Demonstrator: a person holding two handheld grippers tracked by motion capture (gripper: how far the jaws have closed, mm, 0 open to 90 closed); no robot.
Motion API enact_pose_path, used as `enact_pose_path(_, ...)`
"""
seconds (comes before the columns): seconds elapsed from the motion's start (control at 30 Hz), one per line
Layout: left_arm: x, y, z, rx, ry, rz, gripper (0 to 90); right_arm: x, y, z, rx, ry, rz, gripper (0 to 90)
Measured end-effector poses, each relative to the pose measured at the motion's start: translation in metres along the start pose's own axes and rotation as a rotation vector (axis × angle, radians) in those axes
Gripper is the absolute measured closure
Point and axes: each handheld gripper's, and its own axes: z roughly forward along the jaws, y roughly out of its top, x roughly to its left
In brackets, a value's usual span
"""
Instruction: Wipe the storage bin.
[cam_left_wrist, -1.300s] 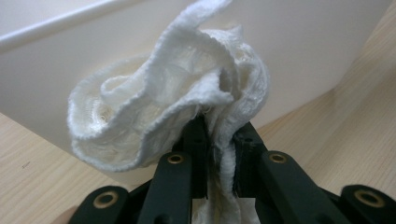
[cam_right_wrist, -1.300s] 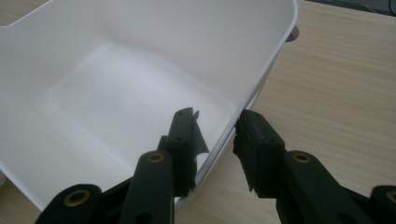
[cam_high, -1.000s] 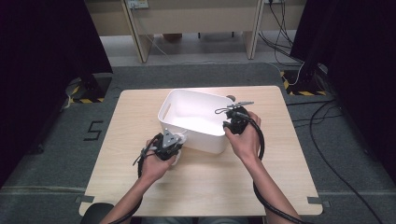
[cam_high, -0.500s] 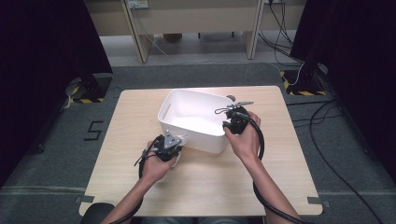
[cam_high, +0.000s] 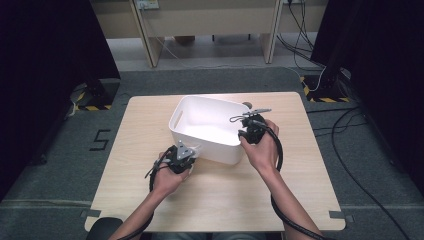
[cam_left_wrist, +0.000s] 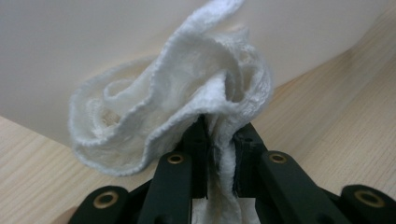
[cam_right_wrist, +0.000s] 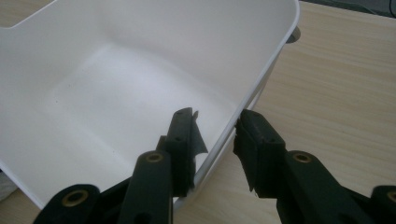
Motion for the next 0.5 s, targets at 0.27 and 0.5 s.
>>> enact_pose_path(0.27,0.0000,-0.0016,0.0029,0.006,0.000,-0.004,78.9,0.0000,0.0001,0.0000,-0.001,0.001,-0.003,66.7)
enact_pose_path(0.5,-0.0019,-0.0010,0.0047,0.017,-0.006,0.002,78.9,-0.0001,0.0003,0.0001,0.000,0.001,-0.001,66.7)
